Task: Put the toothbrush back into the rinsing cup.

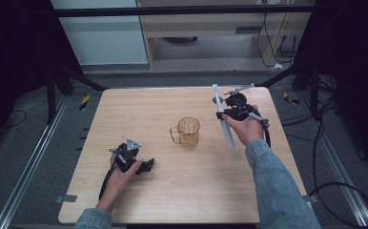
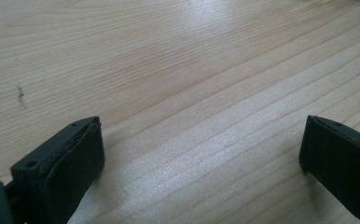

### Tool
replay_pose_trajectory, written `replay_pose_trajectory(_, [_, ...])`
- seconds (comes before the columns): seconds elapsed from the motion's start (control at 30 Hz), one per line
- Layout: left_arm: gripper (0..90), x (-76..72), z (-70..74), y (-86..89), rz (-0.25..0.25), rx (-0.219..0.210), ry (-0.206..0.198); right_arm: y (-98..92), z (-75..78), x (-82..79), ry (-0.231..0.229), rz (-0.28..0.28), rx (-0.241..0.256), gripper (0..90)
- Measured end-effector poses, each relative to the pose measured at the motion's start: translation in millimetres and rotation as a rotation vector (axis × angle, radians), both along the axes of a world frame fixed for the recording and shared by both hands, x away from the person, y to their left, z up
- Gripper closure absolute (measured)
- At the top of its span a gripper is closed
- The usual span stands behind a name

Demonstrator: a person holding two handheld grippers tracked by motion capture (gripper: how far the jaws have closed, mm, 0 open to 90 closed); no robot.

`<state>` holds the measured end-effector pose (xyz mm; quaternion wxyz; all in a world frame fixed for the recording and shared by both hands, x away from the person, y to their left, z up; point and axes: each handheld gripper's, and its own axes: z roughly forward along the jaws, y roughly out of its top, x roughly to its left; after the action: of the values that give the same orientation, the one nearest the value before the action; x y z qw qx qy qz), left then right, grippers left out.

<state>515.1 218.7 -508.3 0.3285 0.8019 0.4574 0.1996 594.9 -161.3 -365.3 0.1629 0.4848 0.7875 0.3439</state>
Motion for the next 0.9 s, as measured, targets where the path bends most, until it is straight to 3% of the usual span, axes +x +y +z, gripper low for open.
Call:
replay_pose_trajectory(0.63, [0.0, -0.5, -0.2, 0.0, 0.002, -0.003, -0.002, 12.9, 20.3, -4.9, -0.162, -0.041, 0.098, 67.5])
replay_pose_trajectory(0.9, [0.0, -0.4, -0.2, 0.0, 0.002, -0.004, -0.002, 18.0, 34.4, -8.3, -0.205, -0.039, 0.098, 67.5])
